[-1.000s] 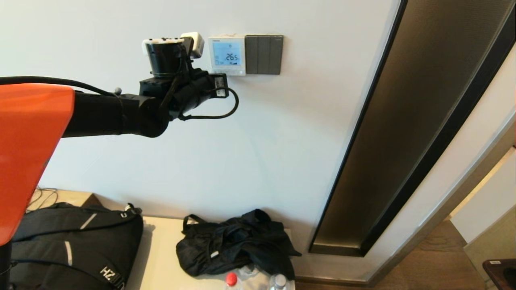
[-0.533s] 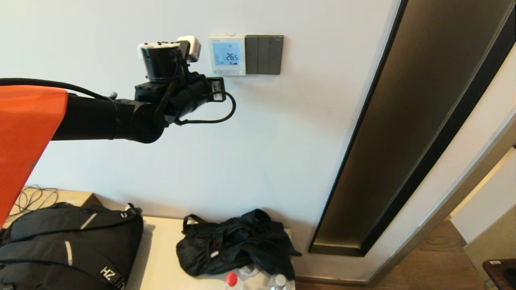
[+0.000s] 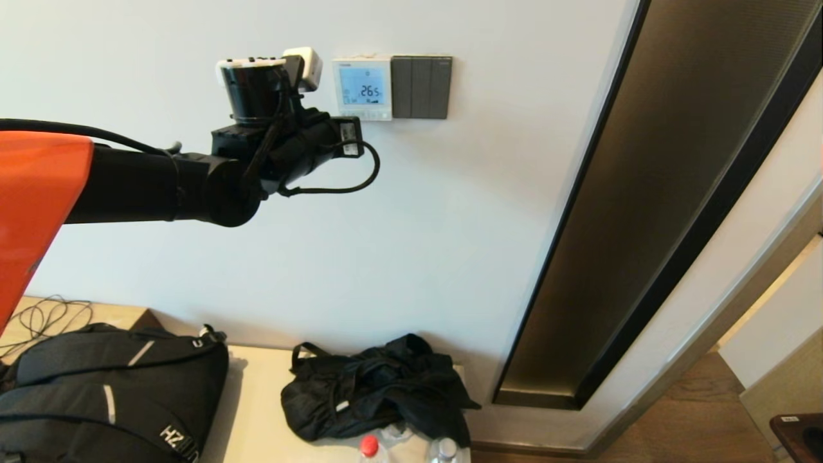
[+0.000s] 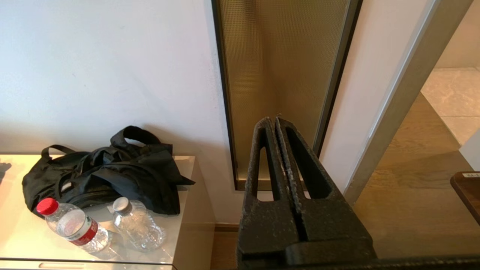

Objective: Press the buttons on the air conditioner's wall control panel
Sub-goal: Press the temperature increase button

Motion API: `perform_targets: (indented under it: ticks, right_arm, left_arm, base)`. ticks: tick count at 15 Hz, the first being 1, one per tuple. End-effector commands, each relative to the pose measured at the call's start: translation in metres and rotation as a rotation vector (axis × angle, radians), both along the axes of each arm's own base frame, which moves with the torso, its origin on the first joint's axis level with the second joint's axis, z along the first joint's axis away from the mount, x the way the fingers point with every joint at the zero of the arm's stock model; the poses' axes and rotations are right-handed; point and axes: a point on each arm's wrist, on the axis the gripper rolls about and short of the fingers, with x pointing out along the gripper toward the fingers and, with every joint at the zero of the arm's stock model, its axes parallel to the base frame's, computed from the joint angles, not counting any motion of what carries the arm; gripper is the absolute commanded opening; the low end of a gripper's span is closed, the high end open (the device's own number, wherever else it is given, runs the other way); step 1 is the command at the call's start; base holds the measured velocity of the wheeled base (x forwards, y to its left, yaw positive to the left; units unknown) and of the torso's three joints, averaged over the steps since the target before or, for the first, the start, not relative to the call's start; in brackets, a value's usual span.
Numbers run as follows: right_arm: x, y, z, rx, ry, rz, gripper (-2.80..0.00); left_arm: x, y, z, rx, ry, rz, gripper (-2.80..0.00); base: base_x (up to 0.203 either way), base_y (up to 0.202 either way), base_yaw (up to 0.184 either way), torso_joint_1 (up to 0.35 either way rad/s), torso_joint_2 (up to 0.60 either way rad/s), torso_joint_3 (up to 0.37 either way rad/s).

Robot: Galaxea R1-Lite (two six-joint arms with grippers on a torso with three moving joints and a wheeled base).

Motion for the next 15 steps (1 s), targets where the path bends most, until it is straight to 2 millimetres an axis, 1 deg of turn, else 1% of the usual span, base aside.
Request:
perform_targets:
  ticks: [1,11,15]
  right_arm:
    - [0.000,0.000,0.000,0.000,0.003,0.001,-2.80]
    - [0.000,0.000,0.000,0.000,0.003,0.001,-2.80]
    - [0.000,0.000,0.000,0.001,0.003,0.001,-2.80]
  left_arm:
    - [0.003,-0.003,0.001,-0.002,-0.009,-0.002,-2.80]
    - [0.014,-0.005,-0.008,0.013,-0.003,0.004,-2.80]
    - [0.014,-0.002,-0.003,0.007,-0.014,0.012,-2.80]
  base:
    - [0.000,0.000,0.000,0.000,0.00,0.000]
    - [0.000,0.000,0.000,0.000,0.00,0.000]
    - [0.000,0.000,0.000,0.000,0.00,0.000]
